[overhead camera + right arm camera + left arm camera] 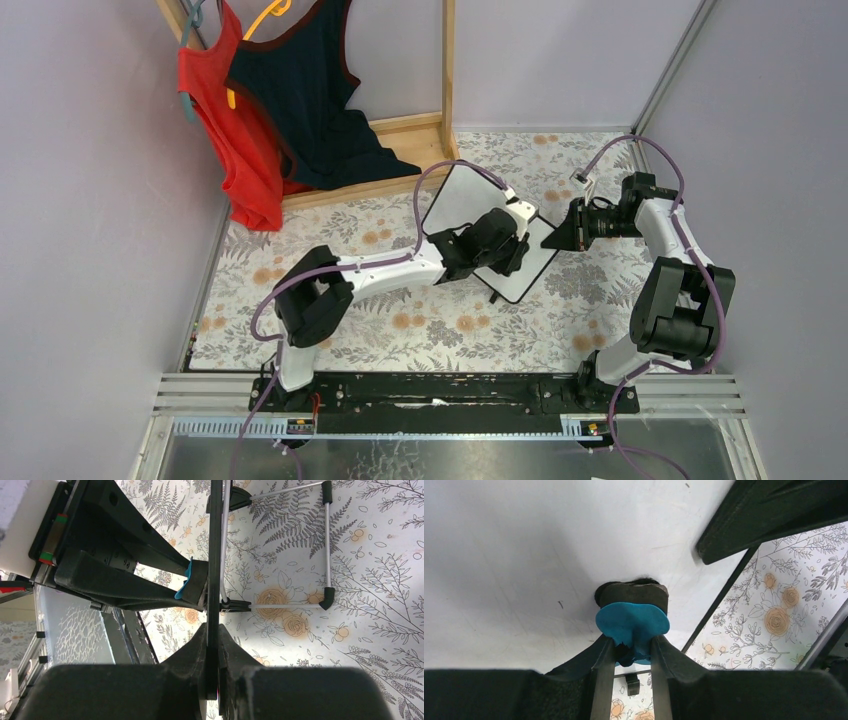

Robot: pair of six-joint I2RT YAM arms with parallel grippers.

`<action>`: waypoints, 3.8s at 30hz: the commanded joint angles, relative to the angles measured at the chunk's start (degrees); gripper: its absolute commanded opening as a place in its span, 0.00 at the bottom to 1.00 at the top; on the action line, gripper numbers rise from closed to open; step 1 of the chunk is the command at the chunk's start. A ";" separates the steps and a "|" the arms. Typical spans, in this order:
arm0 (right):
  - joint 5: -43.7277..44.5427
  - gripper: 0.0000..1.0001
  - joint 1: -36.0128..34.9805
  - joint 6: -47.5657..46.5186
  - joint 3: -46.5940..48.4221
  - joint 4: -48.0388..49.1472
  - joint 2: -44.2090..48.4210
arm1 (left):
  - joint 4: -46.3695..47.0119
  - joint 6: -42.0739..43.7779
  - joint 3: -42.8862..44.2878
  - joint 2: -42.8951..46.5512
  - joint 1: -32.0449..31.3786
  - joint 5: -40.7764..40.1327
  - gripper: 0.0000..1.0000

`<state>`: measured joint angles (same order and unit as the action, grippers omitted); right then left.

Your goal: Erase the whiteboard

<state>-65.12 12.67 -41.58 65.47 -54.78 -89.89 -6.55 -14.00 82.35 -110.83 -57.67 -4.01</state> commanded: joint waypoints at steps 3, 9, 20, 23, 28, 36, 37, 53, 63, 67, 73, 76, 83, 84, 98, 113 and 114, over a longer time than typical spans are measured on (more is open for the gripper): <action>0.40 0.00 -0.95 0.01 1.17 -5.74 -0.29 | 1.35 1.99 -0.87 2.07 2.29 -6.15 0.00; 0.82 0.00 -0.98 -0.18 1.41 -5.90 -0.03 | -0.32 2.66 -1.40 3.24 2.89 -7.94 0.00; 0.79 0.00 -0.98 -0.25 1.64 -6.09 -0.11 | -0.66 1.44 -7.82 10.13 8.47 -9.00 0.00; 0.71 0.00 -0.93 -0.43 1.81 -6.20 -0.18 | -0.30 1.04 -10.36 12.77 10.35 -9.18 0.00; 0.48 0.00 -0.98 -0.97 2.62 -7.34 -0.62 | -0.90 0.76 -12.75 15.58 12.29 -10.65 0.00; 0.11 0.00 -0.98 -1.48 3.44 -8.42 -0.25 | -1.89 0.17 -14.81 16.56 12.66 -12.21 0.00; 0.12 0.00 -0.98 -1.46 3.50 -8.49 -0.16 | -1.78 -0.07 -15.23 16.66 12.87 -12.32 0.00; -0.11 0.00 -0.98 -1.94 3.49 -8.83 -0.36 | -1.55 -3.74 -24.79 22.08 19.04 -13.16 0.00; -0.17 0.00 -0.98 -1.80 3.32 -8.65 -0.38 | -15.97 -7.53 -20.00 21.76 24.29 -10.07 0.00; -0.18 0.00 -0.98 -1.84 3.29 -8.59 -0.38 | -17.45 -8.34 -21.83 24.25 28.12 -8.60 0.00; -0.35 0.00 -1.00 -1.91 3.39 -8.61 -0.49 | -18.70 -7.48 -23.82 24.81 35.64 -6.86 0.00; -0.49 0.00 -0.98 -1.83 3.35 -8.60 -0.55 | -17.61 -6.82 -24.29 23.67 38.69 -5.80 0.00; -0.40 0.00 -0.98 -1.96 3.31 -8.74 -0.55 | -16.97 -6.92 -22.45 17.18 43.45 3.25 0.00; -0.36 0.00 -1.02 -1.96 3.26 -8.68 -0.49 | -17.70 -6.60 -21.73 16.19 43.48 4.04 0.00; -0.44 0.00 -0.98 -2.45 3.01 -8.67 -0.73 | -21.17 -4.57 -17.67 8.75 43.58 8.06 0.06; -0.58 0.00 -0.98 -2.49 3.08 -8.83 -0.73 | -24.33 -3.32 -14.42 6.50 43.60 9.09 0.19; -0.61 0.00 -0.99 -2.52 3.12 -8.82 -0.73 | -24.53 -3.13 -14.01 6.18 43.61 9.22 0.19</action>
<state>-63.13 12.64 -42.92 67.61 -59.42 -90.28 -29.23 -18.37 66.22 -103.46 -14.35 4.14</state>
